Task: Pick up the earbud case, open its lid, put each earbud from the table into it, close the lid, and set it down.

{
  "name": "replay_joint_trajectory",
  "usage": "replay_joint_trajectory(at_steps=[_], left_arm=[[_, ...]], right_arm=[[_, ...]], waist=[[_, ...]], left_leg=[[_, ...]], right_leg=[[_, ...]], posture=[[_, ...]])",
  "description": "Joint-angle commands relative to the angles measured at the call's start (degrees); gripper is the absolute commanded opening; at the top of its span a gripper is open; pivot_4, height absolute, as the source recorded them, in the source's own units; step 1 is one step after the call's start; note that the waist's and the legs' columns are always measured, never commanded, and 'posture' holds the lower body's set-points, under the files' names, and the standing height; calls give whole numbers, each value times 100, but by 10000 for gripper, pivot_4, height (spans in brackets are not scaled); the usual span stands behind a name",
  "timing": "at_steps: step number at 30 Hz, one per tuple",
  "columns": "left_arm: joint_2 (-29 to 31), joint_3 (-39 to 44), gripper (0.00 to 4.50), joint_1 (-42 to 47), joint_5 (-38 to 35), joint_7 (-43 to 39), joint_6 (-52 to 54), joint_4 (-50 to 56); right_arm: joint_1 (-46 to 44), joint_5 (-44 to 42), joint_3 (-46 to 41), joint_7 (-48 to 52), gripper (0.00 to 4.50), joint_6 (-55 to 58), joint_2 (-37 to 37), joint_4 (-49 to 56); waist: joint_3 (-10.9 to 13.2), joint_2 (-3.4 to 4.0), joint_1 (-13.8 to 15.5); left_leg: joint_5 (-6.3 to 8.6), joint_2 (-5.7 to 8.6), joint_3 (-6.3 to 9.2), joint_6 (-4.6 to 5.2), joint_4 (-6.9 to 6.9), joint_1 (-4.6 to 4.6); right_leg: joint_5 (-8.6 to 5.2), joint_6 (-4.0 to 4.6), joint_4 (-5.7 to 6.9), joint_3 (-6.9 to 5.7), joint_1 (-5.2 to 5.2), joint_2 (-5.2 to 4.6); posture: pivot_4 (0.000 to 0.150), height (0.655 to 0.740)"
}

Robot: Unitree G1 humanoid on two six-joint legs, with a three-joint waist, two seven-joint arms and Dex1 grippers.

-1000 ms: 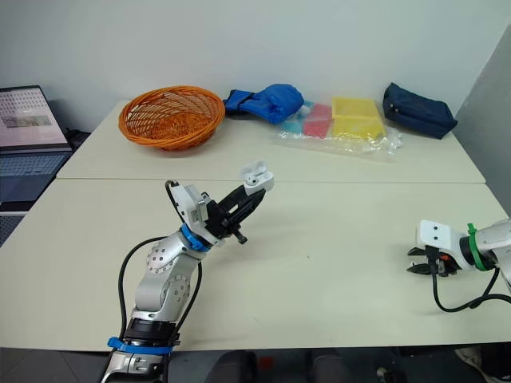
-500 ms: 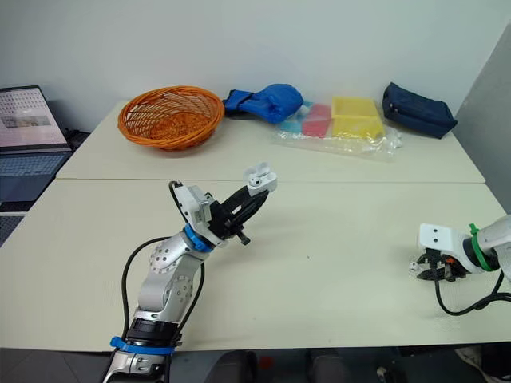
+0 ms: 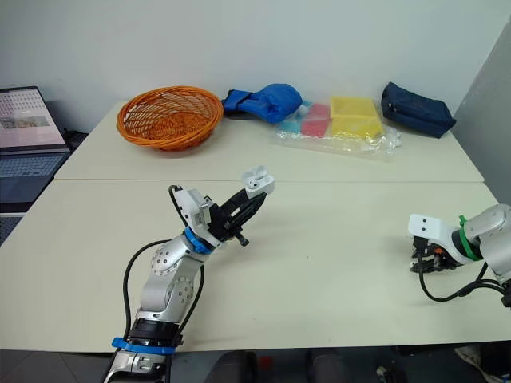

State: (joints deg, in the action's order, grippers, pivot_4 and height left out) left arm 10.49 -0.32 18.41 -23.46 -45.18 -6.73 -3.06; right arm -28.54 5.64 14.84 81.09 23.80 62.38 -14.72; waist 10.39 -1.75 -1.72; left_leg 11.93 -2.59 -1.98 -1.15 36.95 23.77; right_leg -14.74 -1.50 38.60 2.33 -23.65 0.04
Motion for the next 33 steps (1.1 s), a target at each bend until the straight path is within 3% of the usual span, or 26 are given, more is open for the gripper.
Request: replay_joint_trajectory(at_steps=[1, 12, 15, 17, 23, 27, 29, 33], left_arm=[[-14, -22, 7439, -26, 7, 53, -77, 293], [5, -71, 7439, 38, 12, 132, 20, 359], [23, -135, 7439, 36, 62, 77, -21, 399], [29, -154, 7439, 21, 71, 63, -18, 437], [40, -149, 7439, 28, 41, 68, -19, 404], [32, -143, 7439, 68, 33, 30, -53, 317], [22, -127, 7439, 103, 14, -2, -81, 245], [-85, -138, 7439, 185, -43, -51, -134, 75]], right_arm=[[103, 71, 20, 64, 17706, 10, 135, 125], [143, 66, 37, -79, 17706, 107, 4, 139], [215, 79, 40, -118, 11549, 8, 20, 108], [266, 67, 24, -122, 4685, -12, 45, 103], [283, -76, -210, -246, 4068, -51, -26, 142], [67, -609, -524, -134, 4068, 210, -300, 637], [-218, -1336, -980, -393, 4068, 1044, -827, 1248], [-767, -3034, -2464, -2457, 4068, 2354, -3094, 2967]], waist=[[0, 0, 3], [-1, -1, 5], [-1, -1, 5], [-1, -2, 6], [-2, -3, 6], [-1, -3, -23], [-1, -2, -37], [3, -1, -100]], left_leg=[[0, 0, 0, 0, 0, 0], [0, 1, -1, 0, 2, -1], [0, 0, -2, 0, 3, -1], [0, 0, 1, 0, 2, -1], [0, 0, 2, 0, 2, -2], [0, 0, 1, 0, 3, -6], [0, -2, 6, 0, 1, -14], [0, -9, 20, -1, -2, -27]], right_leg=[[0, 0, 0, -1, 0, 0], [0, 0, 0, -2, 3, 0], [0, 0, 0, -2, 3, 0], [0, 0, 0, -3, 5, 0], [0, 0, -2, -2, 9, 0], [1, -1, 1, 1, 8, 1], [1, -1, 9, 7, 8, 4], [2, 2, 35, 16, 4, 25]], posture=[[1500, 7400], [1500, 7400], [1500, 7400], [1500, 7400], [1500, 7400], [1500, 7400], [1500, 7400], [1500, 7400]])
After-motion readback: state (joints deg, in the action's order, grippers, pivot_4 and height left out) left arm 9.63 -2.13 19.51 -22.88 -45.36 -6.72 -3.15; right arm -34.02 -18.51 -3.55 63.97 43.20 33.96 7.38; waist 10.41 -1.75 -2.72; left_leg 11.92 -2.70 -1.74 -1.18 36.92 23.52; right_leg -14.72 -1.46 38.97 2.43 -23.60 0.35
